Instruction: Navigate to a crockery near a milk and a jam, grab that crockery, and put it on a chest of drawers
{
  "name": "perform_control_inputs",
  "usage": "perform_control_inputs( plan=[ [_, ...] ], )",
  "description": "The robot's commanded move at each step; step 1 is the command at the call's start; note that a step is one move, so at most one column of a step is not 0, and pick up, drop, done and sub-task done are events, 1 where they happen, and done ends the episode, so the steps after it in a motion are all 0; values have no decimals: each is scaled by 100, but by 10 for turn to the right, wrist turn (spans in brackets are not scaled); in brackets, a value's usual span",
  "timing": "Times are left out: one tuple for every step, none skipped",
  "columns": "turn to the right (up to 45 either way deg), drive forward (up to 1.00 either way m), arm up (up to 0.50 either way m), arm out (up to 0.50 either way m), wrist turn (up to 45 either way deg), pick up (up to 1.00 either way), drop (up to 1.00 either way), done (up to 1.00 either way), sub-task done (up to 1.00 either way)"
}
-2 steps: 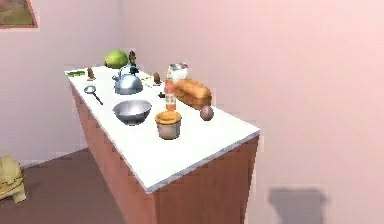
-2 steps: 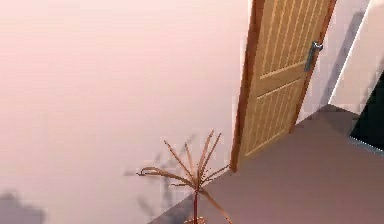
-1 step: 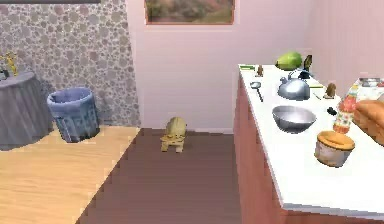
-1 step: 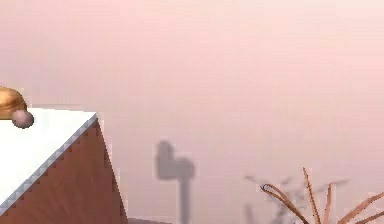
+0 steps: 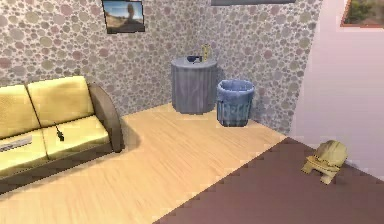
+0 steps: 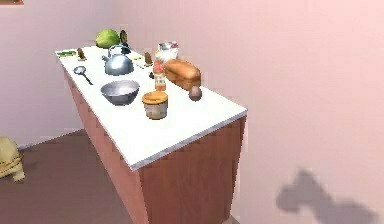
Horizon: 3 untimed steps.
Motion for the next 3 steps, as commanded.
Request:
perform_control_inputs(
  plan=[
    [-150, 0, 0, 0, 0, 0, 0, 0, 0],
    [450, 0, 0, 0, 0, 0, 0, 0, 0],
    [450, 0, 0, 0, 0, 0, 0, 0, 0]
  ],
)
